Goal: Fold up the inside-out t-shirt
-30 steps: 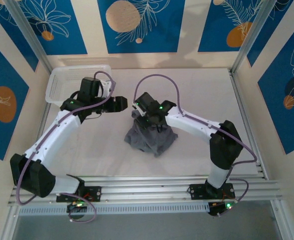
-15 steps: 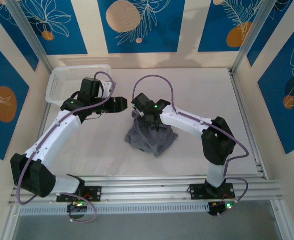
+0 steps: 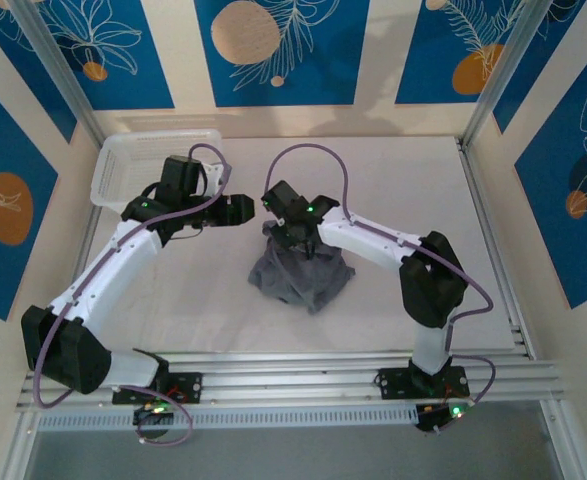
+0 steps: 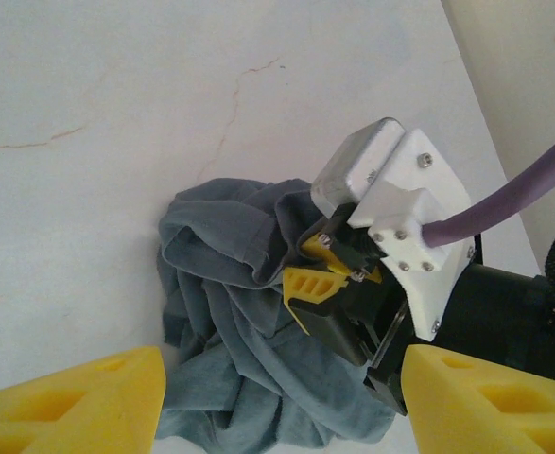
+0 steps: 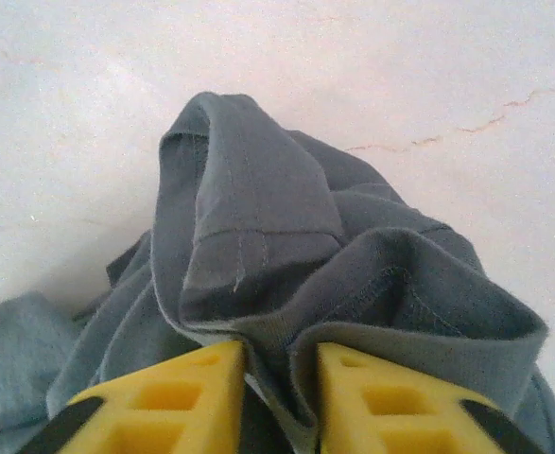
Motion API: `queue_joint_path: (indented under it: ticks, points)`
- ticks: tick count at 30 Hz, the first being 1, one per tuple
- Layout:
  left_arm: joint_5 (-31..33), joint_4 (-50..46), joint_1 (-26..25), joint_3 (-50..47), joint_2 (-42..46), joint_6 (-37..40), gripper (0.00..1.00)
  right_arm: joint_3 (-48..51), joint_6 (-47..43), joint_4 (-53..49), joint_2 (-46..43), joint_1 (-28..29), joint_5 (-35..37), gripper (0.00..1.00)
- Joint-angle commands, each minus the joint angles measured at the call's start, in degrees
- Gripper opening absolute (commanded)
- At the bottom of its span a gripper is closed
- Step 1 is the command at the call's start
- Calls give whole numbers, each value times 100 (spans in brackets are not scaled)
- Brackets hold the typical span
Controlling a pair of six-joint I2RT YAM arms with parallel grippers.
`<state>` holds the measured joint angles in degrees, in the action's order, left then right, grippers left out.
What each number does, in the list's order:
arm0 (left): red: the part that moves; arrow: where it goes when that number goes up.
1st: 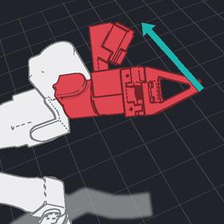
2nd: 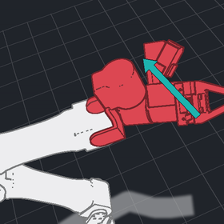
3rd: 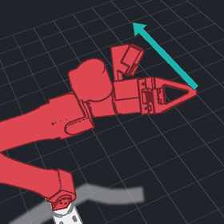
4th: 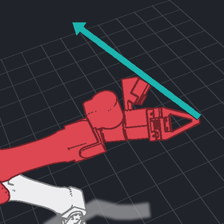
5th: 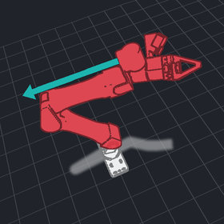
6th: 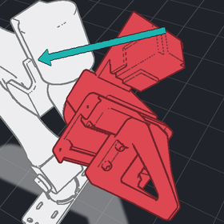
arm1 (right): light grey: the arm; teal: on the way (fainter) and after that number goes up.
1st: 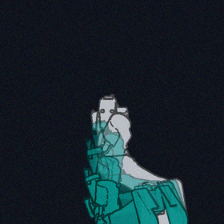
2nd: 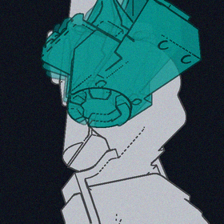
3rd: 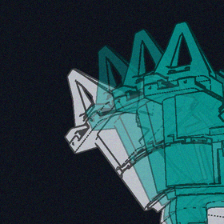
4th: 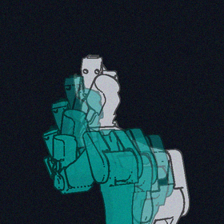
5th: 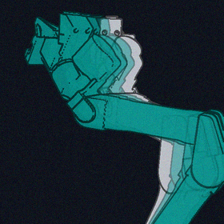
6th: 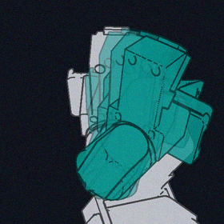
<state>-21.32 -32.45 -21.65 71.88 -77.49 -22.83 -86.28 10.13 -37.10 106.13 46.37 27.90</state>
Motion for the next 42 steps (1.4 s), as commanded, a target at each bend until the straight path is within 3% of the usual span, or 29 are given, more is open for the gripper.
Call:
queue_joint_path:
  ticks: [1, 5, 8, 11, 17, 22, 25, 33, 35, 37, 38, 39, 40, 42]
  points:
    - [-30, -62, -16, 28, -38, 142, 67, -159, 88, -33, 36, -23, 40, 18]
    - [-6, -68, -15, 6, -46, 156, 67, -141, 102, -90, -124, -25, 55, 0]
    - [205, -182, -15, 8, -49, 224, 67, -111, 105, -172, -670, 12, 291, 0]
    - [555, -372, -10, -43, -21, 239, 68, 136, 172, 8, -1782, -134, 303, 0]
    - [129, -363, -16, -520, -205, 173, 70, 988, 1376, 659, -4215, -1418, -732, 0]
    - [-131, -316, -318, -881, -682, 105, 75, 1548, 2206, 1204, -5420, -2101, -885, 0]
    - [-96, -94, -463, -1156, -994, -46, 80, 1706, 2304, 1337, -5699, -2321, -1148, 0]
    - [-948, 1009, -1044, -1032, -1963, -624, 86, 1774, 2456, 1132, -5582, -2474, -1602, 0]
    - [-951, 1372, -1069, -935, -2314, -989, 80, 1829, 2516, 1153, -5559, -2475, -1680, 0]
    - [-1152, 1931, -1109, -867, -2610, -1307, 65, 1861, 2563, 1159, -5554, -2470, -1720, 0]
    - [-1225, 2090, -1121, -817, -2706, -1388, 44, 1869, 2580, 1151, -5554, -2474, -1718, 0]
    - [-1324, 2195, -1121, -724, -2773, -1450, 9, 1870, 2590, 1151, -5545, -2475, -1716, 0]
    - [-1328, 2228, -1079, -612, -2743, -1468, 0, 1836, 2586, 1139, -5528, -2483, -1716, 0]
    - [-1283, 2118, -912, -289, -2445, -1379, 0, 1650, 2519, 1127, -5422, -2513, -1725, 0]
